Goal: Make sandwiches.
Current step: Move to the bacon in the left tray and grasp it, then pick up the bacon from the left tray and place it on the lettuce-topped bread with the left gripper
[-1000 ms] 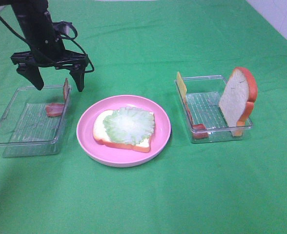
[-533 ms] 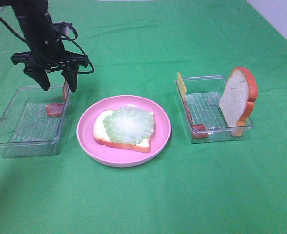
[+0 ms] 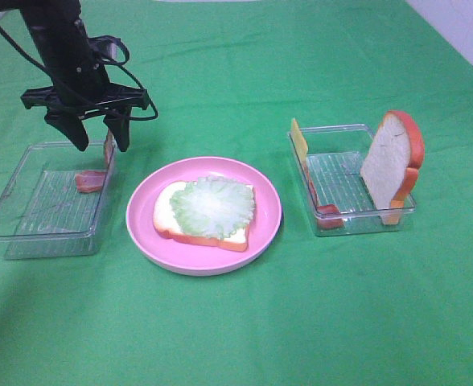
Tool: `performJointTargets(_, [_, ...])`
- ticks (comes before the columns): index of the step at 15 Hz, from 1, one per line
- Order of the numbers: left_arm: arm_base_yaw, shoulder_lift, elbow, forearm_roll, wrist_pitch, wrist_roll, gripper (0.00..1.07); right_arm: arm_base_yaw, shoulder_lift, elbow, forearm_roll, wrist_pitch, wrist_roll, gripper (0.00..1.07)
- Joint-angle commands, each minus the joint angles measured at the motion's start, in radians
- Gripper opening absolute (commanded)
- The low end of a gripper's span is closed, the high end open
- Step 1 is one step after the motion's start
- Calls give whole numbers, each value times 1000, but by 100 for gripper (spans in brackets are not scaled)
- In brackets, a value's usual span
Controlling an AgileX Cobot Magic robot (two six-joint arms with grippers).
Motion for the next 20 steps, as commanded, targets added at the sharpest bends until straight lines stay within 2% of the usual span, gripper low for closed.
performJointTargets(1, [-5,4,-4,-11,58,1,39,-2,-25,3,2,0,-3,92])
performJointTargets(2, [-5,4,-4,-11,58,1,35,-2,-25,3,2,0,-3,92])
performJointTargets(5, [-5,4,-4,1,58,3,3,-2,-25,3,2,0,-3,92])
performJointTargets(6, [-5,4,-4,5,59,4,0,-2,-25,3,2,0,-3,92])
performJointTargets(12, [-12,-12,-14,0,103,11,0,-2,-25,3,2,0,-3,92])
performJointTargets(17, [-58,-187,-16,-66,101,7,0,-2,-25,3,2,0,-3,92])
performJointTargets(20, [-100,-271,-16,-121,101,31,0,-2,-25,3,2,0,-3,92])
